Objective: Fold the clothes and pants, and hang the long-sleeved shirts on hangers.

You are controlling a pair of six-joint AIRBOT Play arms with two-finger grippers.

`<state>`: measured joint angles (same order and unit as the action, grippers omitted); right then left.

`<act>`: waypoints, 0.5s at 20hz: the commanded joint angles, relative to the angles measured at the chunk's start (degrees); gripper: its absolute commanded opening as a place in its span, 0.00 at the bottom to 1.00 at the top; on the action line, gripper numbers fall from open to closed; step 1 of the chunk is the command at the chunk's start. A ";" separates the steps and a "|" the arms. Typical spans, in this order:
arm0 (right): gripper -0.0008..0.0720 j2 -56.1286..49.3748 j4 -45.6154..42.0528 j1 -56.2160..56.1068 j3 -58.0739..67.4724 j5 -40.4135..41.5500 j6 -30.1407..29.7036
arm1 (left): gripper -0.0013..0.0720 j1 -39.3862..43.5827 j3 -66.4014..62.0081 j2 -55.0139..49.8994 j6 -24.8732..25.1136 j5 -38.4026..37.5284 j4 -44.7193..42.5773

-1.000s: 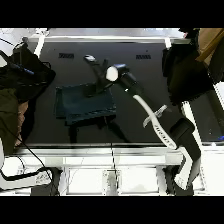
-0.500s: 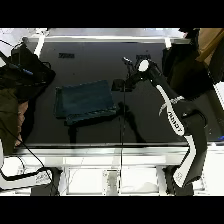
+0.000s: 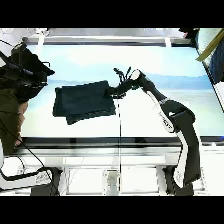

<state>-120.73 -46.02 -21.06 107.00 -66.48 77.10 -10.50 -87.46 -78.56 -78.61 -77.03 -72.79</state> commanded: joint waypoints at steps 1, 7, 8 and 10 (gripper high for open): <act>0.59 -0.92 -0.50 -0.61 0.20 4.74 -0.68 | 0.05 -0.07 0.02 0.00 0.00 -0.24 0.02; 0.06 0.55 -5.84 7.43 10.84 -9.27 0.57 | 0.05 -0.07 0.00 0.09 -0.07 -2.29 0.04; 0.06 2.21 -8.39 10.08 11.80 -12.85 1.33 | 0.05 -0.07 0.00 0.20 -0.90 -2.67 0.02; 0.06 6.97 -14.58 15.61 11.15 -17.09 1.90 | 0.05 -0.04 0.00 0.63 -2.71 -2.73 0.04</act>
<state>-117.82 -52.99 -11.53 116.31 -75.26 77.82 -10.50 -87.46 -78.30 -79.53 -79.07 -72.77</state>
